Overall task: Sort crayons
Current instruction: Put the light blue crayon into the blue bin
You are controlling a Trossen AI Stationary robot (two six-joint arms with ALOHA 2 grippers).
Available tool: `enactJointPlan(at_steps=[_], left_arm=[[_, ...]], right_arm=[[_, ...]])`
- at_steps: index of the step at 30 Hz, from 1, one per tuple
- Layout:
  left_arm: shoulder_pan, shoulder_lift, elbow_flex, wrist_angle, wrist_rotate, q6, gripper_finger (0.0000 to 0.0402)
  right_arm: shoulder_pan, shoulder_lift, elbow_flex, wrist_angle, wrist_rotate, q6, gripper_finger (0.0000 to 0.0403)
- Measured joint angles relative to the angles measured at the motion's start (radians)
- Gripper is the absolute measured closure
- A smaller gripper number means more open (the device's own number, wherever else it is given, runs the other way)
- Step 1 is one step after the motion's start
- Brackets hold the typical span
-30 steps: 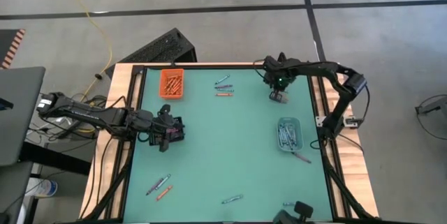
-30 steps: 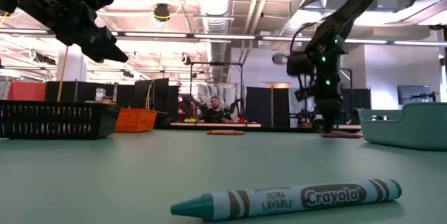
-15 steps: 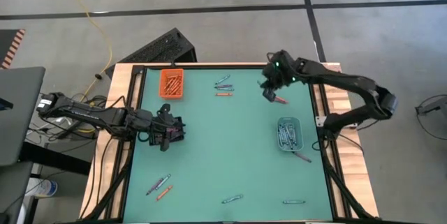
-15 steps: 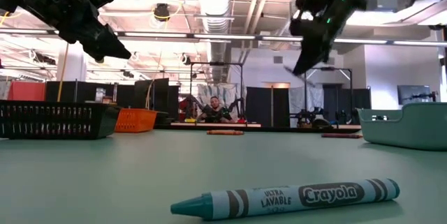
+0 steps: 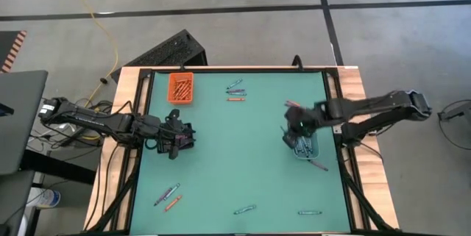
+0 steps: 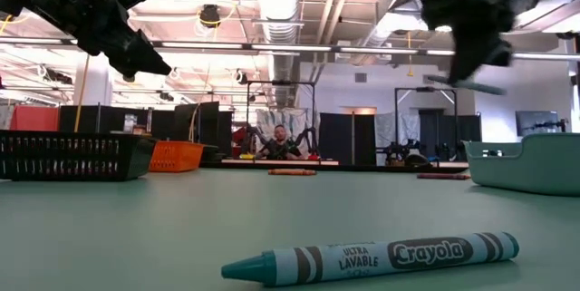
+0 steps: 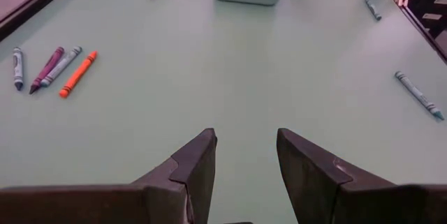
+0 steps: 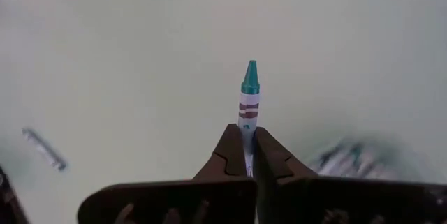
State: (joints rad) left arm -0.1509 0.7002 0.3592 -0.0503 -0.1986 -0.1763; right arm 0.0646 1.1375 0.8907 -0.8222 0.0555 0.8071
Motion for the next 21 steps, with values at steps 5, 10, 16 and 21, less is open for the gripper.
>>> enactJointPlan(at_steps=[5, 10, 16, 21], left_arm=[[0.0, 0.0, 0.0, 0.014, 0.0, 0.0, 0.026], [-0.001, 0.0, 0.0, 0.02, 0.0, -0.014, 0.026], [-0.011, 0.0, 0.0, 0.023, 0.0, -0.002, 0.026], [-0.011, 0.0, 0.0, 0.033, -0.004, -0.003, 0.026]], right_arm=[[0.106, 0.0, -0.062, -0.012, 0.042, 0.141, 0.0393], [0.138, 0.0, -0.064, -0.131, 0.054, 0.244, 0.0388], [0.171, 0.016, -0.064, -0.282, 0.084, 0.351, 0.0385], [0.161, 0.038, -0.064, -0.301, 0.124, 0.471, 0.0363]])
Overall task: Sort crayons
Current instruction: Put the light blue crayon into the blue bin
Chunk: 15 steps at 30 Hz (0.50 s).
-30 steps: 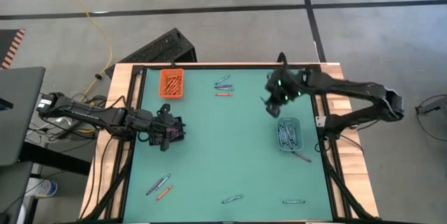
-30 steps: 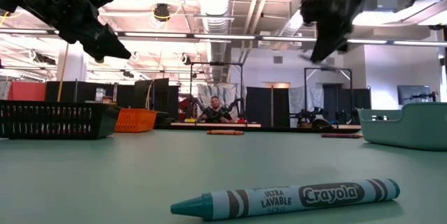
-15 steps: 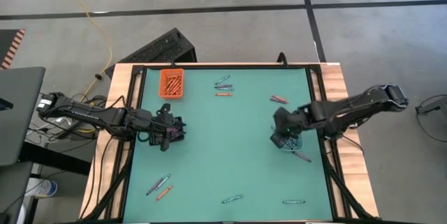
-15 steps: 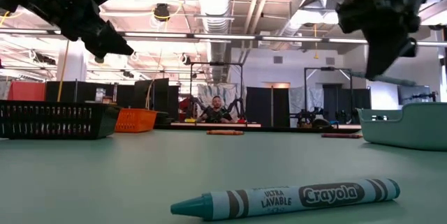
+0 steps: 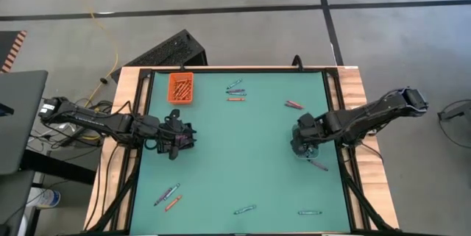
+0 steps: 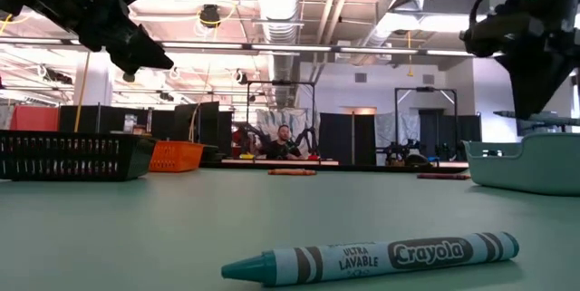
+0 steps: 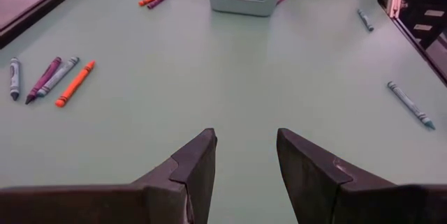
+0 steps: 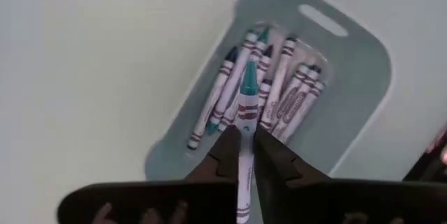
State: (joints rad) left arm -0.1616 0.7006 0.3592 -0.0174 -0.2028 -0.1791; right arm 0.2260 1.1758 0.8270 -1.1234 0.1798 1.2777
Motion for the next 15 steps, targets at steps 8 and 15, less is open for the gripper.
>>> enactJointPlan(at_steps=[8, 15], left_arm=[[0.0, 0.0, 0.0, 0.0, 0.003, 0.001, 0.026], [0.0, 0.0, 0.0, 0.0, 0.004, 0.0, 0.026]], right_arm=[[-0.061, 0.016, 0.0, -0.062, -0.034, -0.006, 0.03], [-0.007, 0.015, 0.002, -0.066, -0.162, -0.049, 0.0265]])
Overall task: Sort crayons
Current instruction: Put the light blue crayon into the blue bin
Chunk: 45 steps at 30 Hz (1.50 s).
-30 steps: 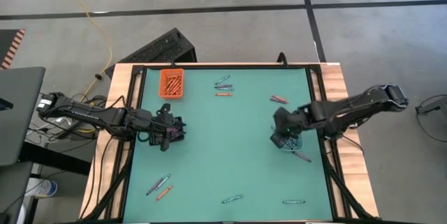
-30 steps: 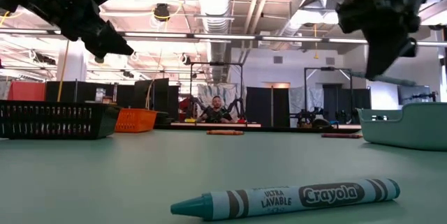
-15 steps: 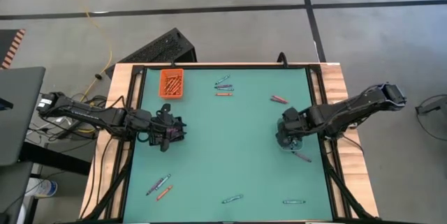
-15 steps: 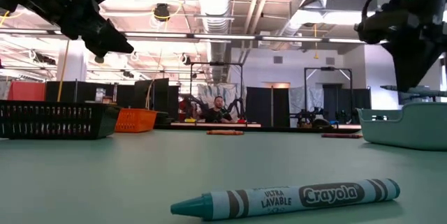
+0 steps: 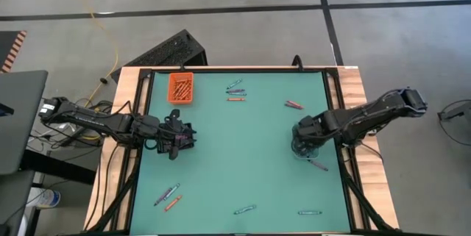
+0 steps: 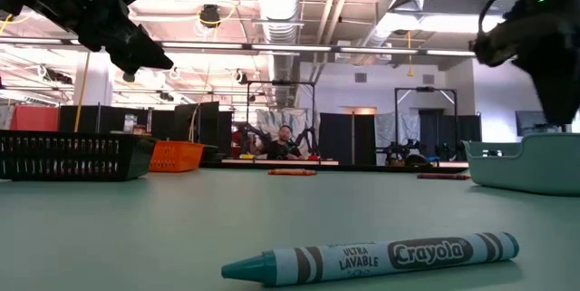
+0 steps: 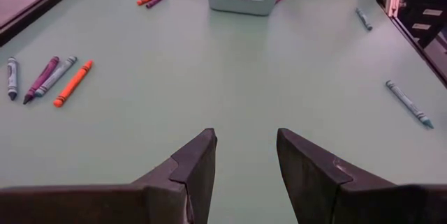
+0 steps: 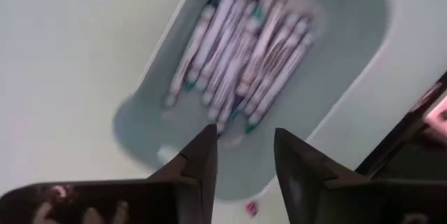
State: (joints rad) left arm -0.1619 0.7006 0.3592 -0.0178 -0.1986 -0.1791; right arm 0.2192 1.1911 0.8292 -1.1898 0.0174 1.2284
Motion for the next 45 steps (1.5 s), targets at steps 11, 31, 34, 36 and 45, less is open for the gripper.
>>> enactJointPlan(at_steps=[11, 31, 34, 36, 45], left_arm=[[0.0, 0.0, 0.0, 0.001, 0.0, -0.001, 0.026], [0.0, 0.0, 0.0, 0.03, 0.0, 0.004, 0.026], [-0.001, 0.0, 0.0, 0.036, 0.0, 0.033, 0.026], [-0.001, 0.0, 0.0, 0.036, 0.0, 0.052, 0.026], [-0.001, 0.0, 0.0, 0.025, 0.005, 0.087, 0.026]], right_arm=[[0.379, 0.008, 0.052, 0.129, 0.007, 0.073, 0.027], [0.58, 0.185, -0.065, 0.688, 0.026, -0.156, 0.0251], [0.619, 0.241, -0.058, 0.838, -0.054, -0.19, 0.0252], [0.646, 0.284, -0.035, 0.852, -0.09, -0.216, 0.0252], [0.713, 0.451, 0.066, 0.756, -0.103, -0.288, 0.0252]])
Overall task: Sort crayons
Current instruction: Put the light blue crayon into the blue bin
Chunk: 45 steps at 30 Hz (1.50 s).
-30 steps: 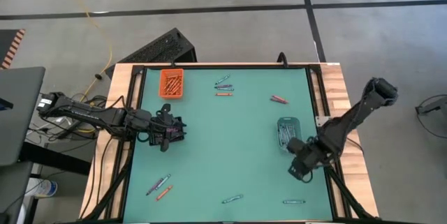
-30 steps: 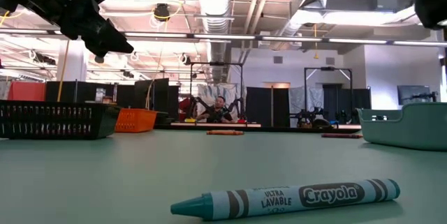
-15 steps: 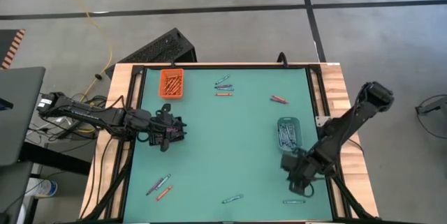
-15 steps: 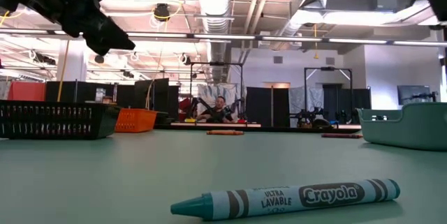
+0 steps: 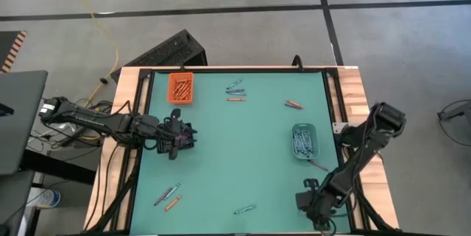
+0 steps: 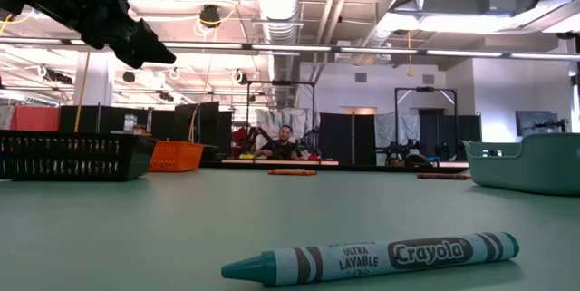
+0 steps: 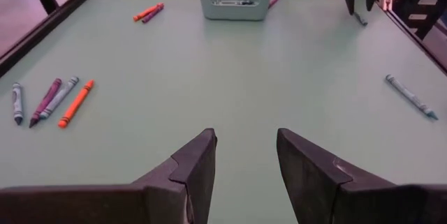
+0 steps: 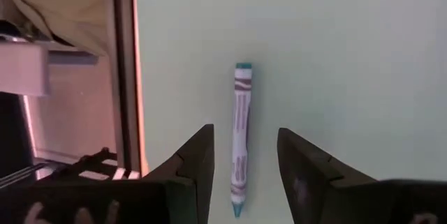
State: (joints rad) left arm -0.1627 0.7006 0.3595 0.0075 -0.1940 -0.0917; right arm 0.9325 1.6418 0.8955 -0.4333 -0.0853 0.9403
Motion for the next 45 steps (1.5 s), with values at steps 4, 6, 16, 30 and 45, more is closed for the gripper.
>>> enactJointPlan(at_steps=[4, 6, 16, 30, 45], left_arm=[[0.0, 0.0, 0.0, -0.008, 0.006, 0.001, 0.026], [0.0, 0.0, 0.0, -0.014, 0.006, 0.001, 0.026], [0.0, 0.0, 0.0, -0.019, 0.005, 0.001, 0.026], [0.0, 0.0, 0.0, -0.015, 0.003, 0.004, 0.026], [0.001, 0.0, 0.0, -0.039, 0.003, -0.006, 0.026]], right_arm=[[0.022, 0.065, 0.037, 0.001, 0.002, 0.0, 0.0252], [0.036, 0.096, 0.05, -0.013, 0.02, -0.018, 0.0253], [0.099, 0.191, 0.085, -0.132, 0.204, -0.084, 0.0303], [-0.019, -0.058, 0.063, -0.217, 0.247, -0.285, 0.0394], [-0.563, -0.445, -0.009, -0.652, 0.327, 0.079, 0.0401]])
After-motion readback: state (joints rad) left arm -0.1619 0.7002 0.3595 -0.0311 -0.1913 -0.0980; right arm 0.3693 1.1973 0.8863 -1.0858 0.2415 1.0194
